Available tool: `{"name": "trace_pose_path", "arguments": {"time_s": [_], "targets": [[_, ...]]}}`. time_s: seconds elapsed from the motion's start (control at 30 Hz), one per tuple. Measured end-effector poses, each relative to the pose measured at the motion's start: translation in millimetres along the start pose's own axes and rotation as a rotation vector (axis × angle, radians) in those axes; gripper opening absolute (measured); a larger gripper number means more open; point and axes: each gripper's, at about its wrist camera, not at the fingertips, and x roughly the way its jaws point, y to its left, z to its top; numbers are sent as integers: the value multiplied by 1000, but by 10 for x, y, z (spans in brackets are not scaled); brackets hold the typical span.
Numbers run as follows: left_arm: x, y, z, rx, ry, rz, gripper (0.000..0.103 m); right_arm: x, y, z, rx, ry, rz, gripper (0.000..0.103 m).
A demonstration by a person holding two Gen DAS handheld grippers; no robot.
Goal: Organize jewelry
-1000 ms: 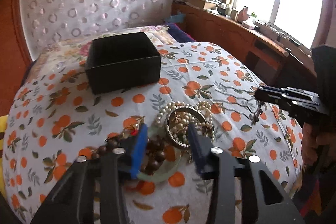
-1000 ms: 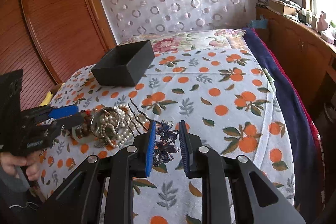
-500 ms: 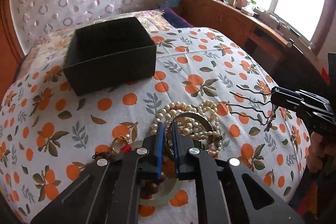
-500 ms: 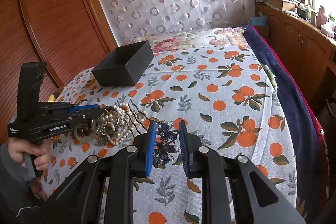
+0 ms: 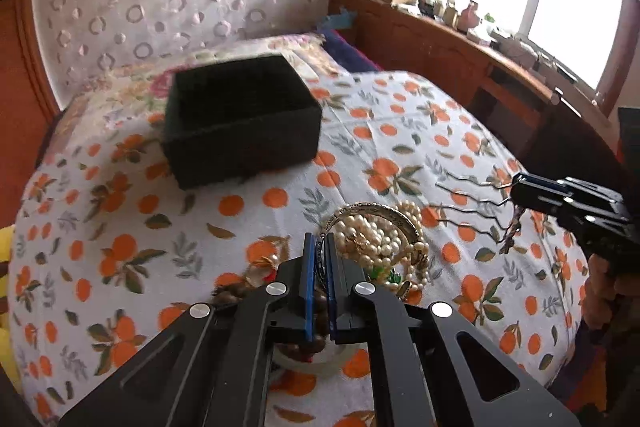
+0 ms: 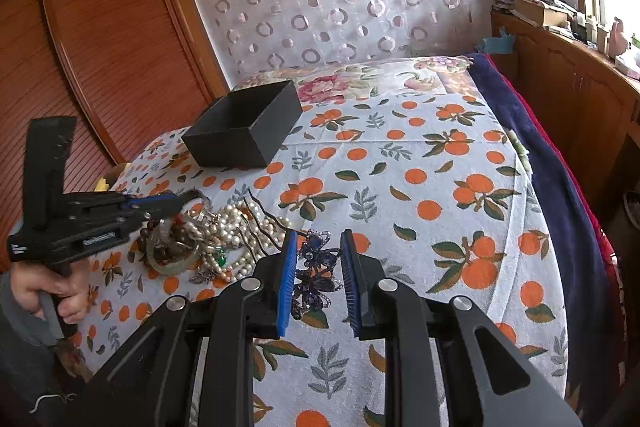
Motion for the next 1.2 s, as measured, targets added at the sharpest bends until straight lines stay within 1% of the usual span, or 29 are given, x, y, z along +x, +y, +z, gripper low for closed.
{"name": "trace_pose_path", "arguments": {"time_s": [0.1,0.13,0.2,0.23,0.37,0.4,0.47,0.57,0.67,0.8,0.87,0.97,1.1,1.2], "targets": [[-85,28,55,15,-21,34,4,14,41,40,-11,-6,-1,24],[-115,19,66,32,-32,61,4,20,56,47,-16,-7,-2,24],[-163,-104,60,135,-64,188,4,32,92,42,-25,-4,-3,24],[-171,-140,55,170,-67,225,4,43,102,36,-27,-1,-1,24],[-111,-79,33,196,-42,271,4,71,121,-5,-28,10,1,24],[-92,-42,21,200,-40,295,4,76,126,-15,-28,12,2,24],[-83,67,7,175,-41,319,4,86,139,-28,-29,15,3,24],[-102,186,-6,124,-68,337,4,100,151,-36,-31,18,5,24],[-130,250,10,74,-114,348,4,100,156,-41,-31,17,7,24],[-142,185,81,36,-174,320,4,106,148,-48,-29,22,4,24],[-139,127,115,30,-189,296,4,98,128,-57,-24,22,2,24],[-144,7,172,46,-224,305,4,89,94,-53,-18,22,-3,24],[-139,-79,264,54,-227,281,4,81,60,-40,-15,18,1,24],[-124,-39,316,39,-217,263,4,105,55,8,-18,15,4,24]]}}
